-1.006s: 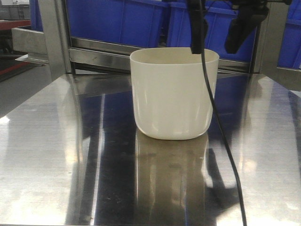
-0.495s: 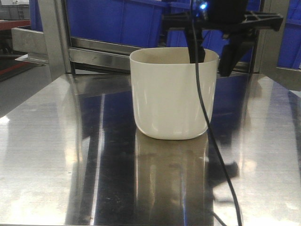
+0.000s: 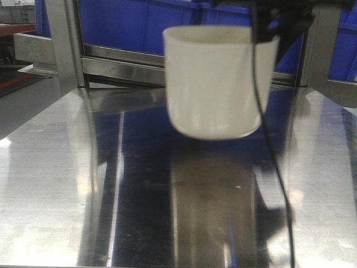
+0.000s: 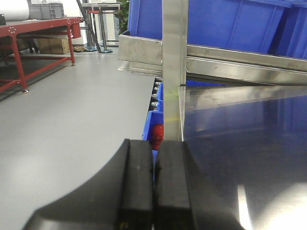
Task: Move white bin to right shelf second layer
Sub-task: 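Lift the white bin off the table with the right gripper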
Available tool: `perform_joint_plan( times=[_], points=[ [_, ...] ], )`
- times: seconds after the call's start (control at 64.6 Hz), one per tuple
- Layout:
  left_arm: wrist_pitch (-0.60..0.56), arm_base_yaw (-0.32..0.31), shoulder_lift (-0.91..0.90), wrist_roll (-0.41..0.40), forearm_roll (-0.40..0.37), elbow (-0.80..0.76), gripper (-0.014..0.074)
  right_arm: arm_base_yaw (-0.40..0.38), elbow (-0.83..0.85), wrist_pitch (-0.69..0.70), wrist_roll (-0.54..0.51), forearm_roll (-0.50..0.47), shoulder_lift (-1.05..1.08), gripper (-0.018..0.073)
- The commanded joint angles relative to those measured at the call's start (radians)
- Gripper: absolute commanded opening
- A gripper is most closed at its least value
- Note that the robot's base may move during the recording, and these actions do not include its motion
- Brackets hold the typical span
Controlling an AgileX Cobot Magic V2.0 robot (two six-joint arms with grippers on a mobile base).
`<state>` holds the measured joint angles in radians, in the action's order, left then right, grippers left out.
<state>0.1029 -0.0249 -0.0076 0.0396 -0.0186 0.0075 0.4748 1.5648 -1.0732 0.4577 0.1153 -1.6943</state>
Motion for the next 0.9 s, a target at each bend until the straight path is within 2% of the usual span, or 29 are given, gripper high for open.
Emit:
perform_joint_plan(
  times=[0.0, 0.155, 0.341, 0.464, 0.604, 0.882],
  points=[
    [-0.081, 0.0, -0.019, -0.005, -0.008, 0.027, 0.0085, -0.06, 0.0, 0.023, -0.078, 0.016, 0.115, 0.0055],
    [-0.081, 0.0, -0.019, -0.005, -0.008, 0.027, 0.0085, -0.19, -0.166, 0.118, -0.211, -0.035, 0.261, 0.0055],
    [-0.081, 0.0, -0.019, -0.005, -0.008, 0.027, 0.0085, -0.382, -0.425, 0.278, -0.458, -0.148, 0.449, 0.0055],
    [-0.081, 0.0, -0.019, -0.005, -0.008, 0.027, 0.0085, -0.466, -0.541, 0.333, -0.485, -0.16, 0.556, 0.0055],
    [-0.081, 0.0, -0.019, -0.005, -0.008, 0.027, 0.0085, -0.471, -0.603, 0.331, -0.483, -0.16, 0.66, 0.0055],
    [-0.081, 0.0, -0.019, -0.005, -0.008, 0.027, 0.0085, -0.415, -0.72, 0.344, -0.483, -0.16, 0.909, 0.0055]
  ],
)
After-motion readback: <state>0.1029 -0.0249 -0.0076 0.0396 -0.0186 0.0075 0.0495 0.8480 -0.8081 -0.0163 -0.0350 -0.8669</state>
